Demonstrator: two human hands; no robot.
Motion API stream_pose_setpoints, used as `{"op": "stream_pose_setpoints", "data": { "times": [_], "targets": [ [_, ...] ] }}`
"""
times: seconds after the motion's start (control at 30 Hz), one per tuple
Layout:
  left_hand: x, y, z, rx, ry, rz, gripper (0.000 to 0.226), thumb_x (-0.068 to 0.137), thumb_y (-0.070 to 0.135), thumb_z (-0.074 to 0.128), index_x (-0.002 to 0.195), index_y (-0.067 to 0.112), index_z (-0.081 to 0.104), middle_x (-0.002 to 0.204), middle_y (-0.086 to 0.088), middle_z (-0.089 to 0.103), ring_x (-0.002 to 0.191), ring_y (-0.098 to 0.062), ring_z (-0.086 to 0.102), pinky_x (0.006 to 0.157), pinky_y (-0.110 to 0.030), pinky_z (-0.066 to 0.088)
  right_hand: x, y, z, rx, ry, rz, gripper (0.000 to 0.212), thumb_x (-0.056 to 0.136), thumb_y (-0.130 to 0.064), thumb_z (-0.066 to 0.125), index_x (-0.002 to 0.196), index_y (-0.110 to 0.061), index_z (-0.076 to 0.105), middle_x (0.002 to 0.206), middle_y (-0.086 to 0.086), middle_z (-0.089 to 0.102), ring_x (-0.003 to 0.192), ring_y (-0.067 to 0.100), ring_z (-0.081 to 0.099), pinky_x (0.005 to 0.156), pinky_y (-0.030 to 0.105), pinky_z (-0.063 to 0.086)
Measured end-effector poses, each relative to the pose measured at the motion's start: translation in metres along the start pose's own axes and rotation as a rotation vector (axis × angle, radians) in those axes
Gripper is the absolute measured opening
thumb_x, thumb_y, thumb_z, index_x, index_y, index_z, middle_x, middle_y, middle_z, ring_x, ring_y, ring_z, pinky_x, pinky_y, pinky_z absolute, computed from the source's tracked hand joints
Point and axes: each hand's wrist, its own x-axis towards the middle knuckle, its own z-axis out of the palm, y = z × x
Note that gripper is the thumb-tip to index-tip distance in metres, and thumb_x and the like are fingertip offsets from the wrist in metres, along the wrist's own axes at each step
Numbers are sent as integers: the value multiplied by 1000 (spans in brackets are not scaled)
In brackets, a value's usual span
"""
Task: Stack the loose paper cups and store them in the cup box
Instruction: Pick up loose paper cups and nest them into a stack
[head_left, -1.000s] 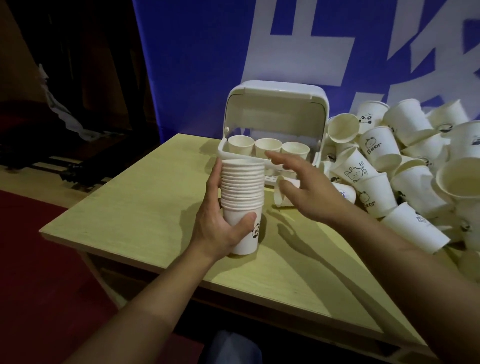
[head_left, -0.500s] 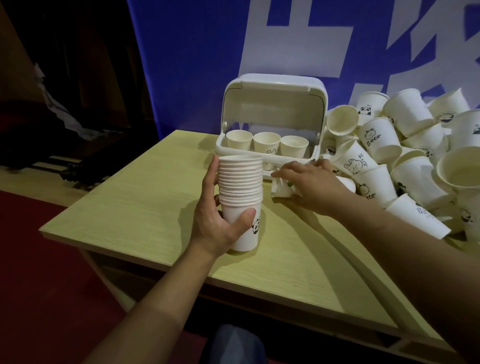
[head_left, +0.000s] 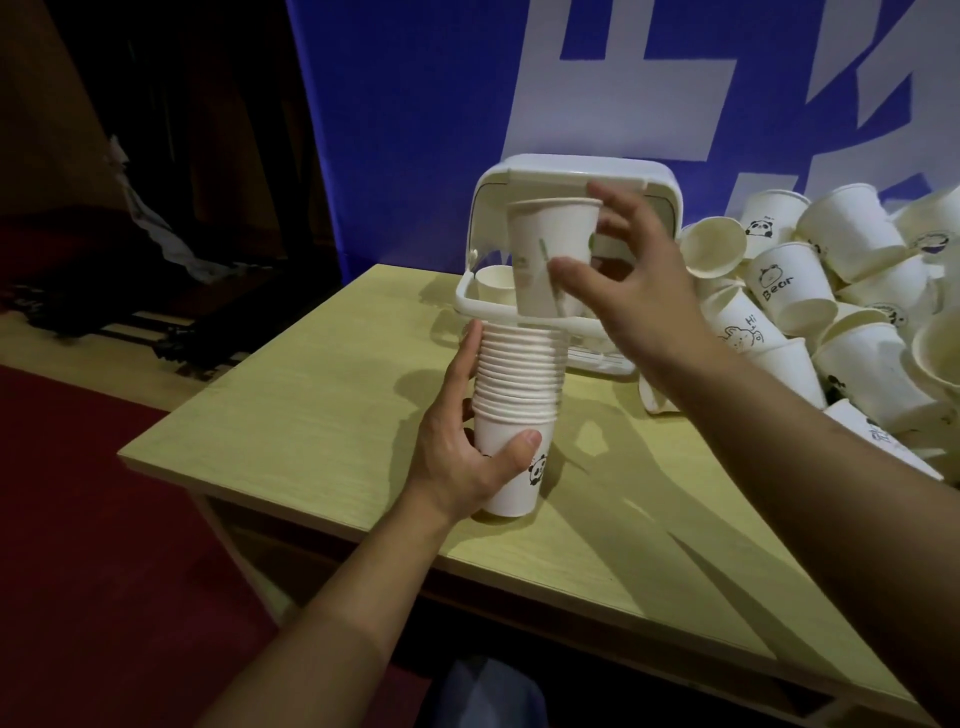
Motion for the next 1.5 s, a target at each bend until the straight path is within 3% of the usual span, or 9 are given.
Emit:
{"op": "stream_pose_setpoints", "data": {
  "times": [0.17,0.3,0.53,0.67,0.9,1.0,1.1,1.33,1.5],
  "targets": [
    [0,2,0,-20,20,-5,96,74,46,70,153,46,16,145,34,42,122,4,56,90,-15,51,-15,1,20,-80,-139,2,50,91,-31,68,138,-33,51,121,-14,57,105,5,60,84,23,53],
    [2,-2,-3,-101,108,-70,95,72,47,70,151,48,16,140,2,51,110,-4,65,79,-22,57,-23,16,19,-224,-227,16,32,101,-33,51,131,-32,62,128,-6,58,110,3,55,89,14,41],
    [2,-1,0,-76,62,-89,92,71,50,71,146,54,18,134,14,51,108,1,64,74,-16,55,-27,49,-27,-588,-276,6,45,94,-15,59,135,-30,55,127,2,57,116,18,53,99,29,39],
    [2,1,-1,-93,21,-123,90,69,54,70,142,62,17,133,15,51,104,2,65,70,-17,56,-19,67,-58,-912,-264,181,55,85,-14,66,136,-32,53,135,8,52,122,32,48,104,46,42],
    [2,2,-1,-80,11,-144,90,68,57,69,141,63,16,134,12,52,105,1,64,71,-17,56,-33,88,-67,-1262,-403,209,68,88,-11,60,146,-37,37,151,-6,42,135,26,39,100,48,35],
    [2,1,-2,-80,13,-150,90,69,56,70,141,63,16,135,10,53,105,-1,65,71,-18,57,-38,93,-62,-1307,-404,124,64,90,-10,56,145,-38,38,147,-8,45,129,25,44,99,48,32],
    [2,0,-1,-81,7,-157,91,68,56,70,142,63,16,136,6,53,105,-2,65,71,-19,57,-37,91,-60,-1279,-396,90,58,92,-34,61,144,-36,37,143,-4,50,129,28,46,104,50,29],
    [2,1,-2,-76,3,-153,92,68,57,70,143,62,16,136,10,52,106,-1,65,73,-19,58,-34,85,-58,-929,-338,231,59,85,-41,72,138,-31,49,136,3,56,120,29,51,100,46,46],
    [2,1,-2,-71,-2,-146,93,68,57,70,143,62,16,137,13,51,108,-1,64,75,-19,57,-37,83,-61,-969,-410,312,90,79,-32,80,151,-35,26,143,8,45,122,31,53,99,43,48]
  ]
}}
